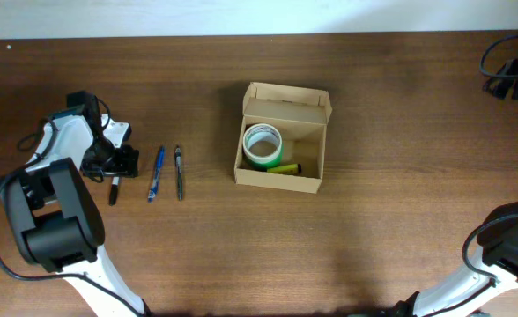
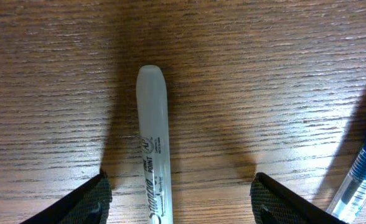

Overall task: Pack container
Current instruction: 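Grasp the black marker with the left gripper, then carry the black marker with the left gripper and drop it into the box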

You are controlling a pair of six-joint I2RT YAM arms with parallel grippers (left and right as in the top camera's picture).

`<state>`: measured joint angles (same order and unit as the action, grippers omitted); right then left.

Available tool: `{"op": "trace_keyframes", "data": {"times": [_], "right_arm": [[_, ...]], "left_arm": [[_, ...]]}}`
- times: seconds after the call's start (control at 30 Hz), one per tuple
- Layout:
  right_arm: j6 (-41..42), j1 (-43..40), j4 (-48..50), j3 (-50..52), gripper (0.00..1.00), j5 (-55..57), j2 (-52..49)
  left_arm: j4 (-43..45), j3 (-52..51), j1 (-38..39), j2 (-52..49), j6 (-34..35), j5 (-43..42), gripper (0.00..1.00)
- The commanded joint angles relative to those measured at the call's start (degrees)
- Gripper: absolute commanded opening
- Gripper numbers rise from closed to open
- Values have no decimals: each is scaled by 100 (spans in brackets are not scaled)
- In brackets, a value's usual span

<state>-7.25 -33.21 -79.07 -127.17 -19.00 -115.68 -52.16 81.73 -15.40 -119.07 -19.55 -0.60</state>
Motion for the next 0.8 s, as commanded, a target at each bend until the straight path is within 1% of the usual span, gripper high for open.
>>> {"op": "trace_keyframes", "data": {"times": [0.0,0.03,0.07,0.1,0.13,0.17,0.2,0.23,0.4,0.5,0.57,0.67,0.77], "right_arm": [[48,20,0,0,99,-72,11],[48,20,0,0,99,-72,11],[48,20,2,0,99,-72,11],[48,20,0,0,99,-72,11],[48,20,0,0,99,-72,11],[48,20,0,0,99,-72,11],[48,20,0,0,99,-72,11],[48,17,0,0,99,-72,11],[48,20,0,0,99,-72,11],[48,20,0,0,99,-72,11],[48,20,0,0,99,-72,11],[48,20,0,0,99,-72,11],[48,20,0,0,99,-72,11]], "left_arm": [[-52,-13,-15,-450,92,-96,72],[-52,-13,-15,-470,122,-66,69],[-35,-13,-15,-505,271,61,56],[-35,-13,-15,-509,308,90,46],[-35,-13,-15,-511,328,103,24],[-35,-13,-15,-511,328,101,14],[-35,-13,-15,-511,328,101,5],[-35,-13,-15,-511,328,101,2],[-94,66,-11,-511,424,74,2],[-525,494,17,-509,496,-155,2],[-970,1036,55,-509,494,-337,2],[-1766,2181,164,-509,439,-654,2],[-2503,3611,367,-509,-44,-1215,2]]}}
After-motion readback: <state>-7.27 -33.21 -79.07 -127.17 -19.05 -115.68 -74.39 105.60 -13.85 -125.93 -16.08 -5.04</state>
